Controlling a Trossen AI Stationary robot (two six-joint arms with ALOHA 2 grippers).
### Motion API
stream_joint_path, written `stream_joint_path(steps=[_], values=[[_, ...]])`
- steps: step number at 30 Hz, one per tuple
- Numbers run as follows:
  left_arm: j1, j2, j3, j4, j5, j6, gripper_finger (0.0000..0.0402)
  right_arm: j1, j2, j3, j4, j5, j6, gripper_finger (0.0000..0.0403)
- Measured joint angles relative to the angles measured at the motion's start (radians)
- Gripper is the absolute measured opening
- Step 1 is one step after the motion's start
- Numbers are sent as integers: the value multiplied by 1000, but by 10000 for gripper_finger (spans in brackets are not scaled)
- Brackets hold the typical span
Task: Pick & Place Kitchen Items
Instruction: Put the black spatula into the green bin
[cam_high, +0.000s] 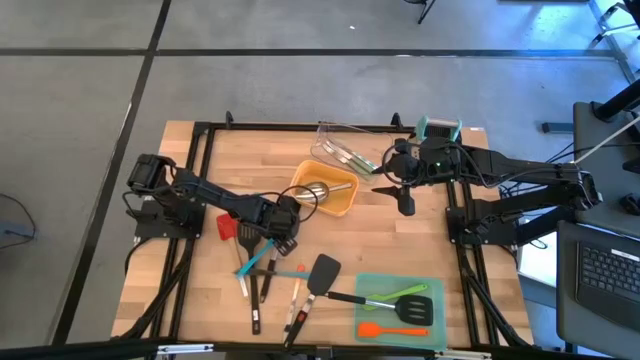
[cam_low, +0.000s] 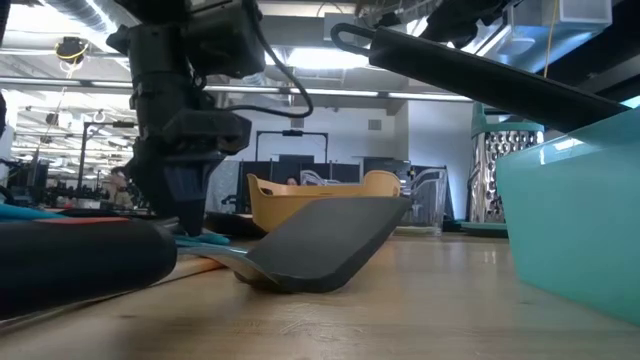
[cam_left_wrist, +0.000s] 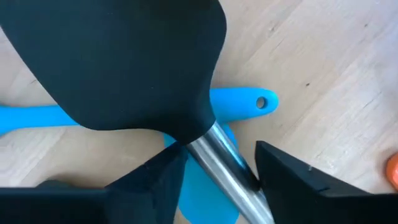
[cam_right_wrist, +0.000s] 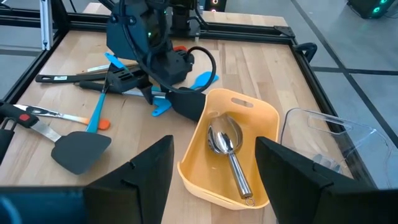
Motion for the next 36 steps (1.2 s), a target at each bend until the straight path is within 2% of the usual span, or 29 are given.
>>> stream_joint_path(steps=[5, 10, 19, 27, 30, 36], values=[[2, -10, -1, -1, 1, -42, 87, 0, 0, 0, 0, 0, 0, 227], [-3, -67, -7, -28, 31, 34, 44, 0, 0, 0, 0, 0, 0, 227], [-11, -196, 15, -73, -16, -2, 45, 0, 0, 0, 0, 1, 0, 226], [-34, -207, 15, -88, -85, 36, 45, 0, 0, 0, 1, 3, -3, 226], [-53, -194, 15, -93, -155, 65, 45, 0, 0, 0, 1, 3, -3, 226], [-118, -187, 16, -86, -386, 110, 45, 0, 0, 0, 3, 3, -4, 226]])
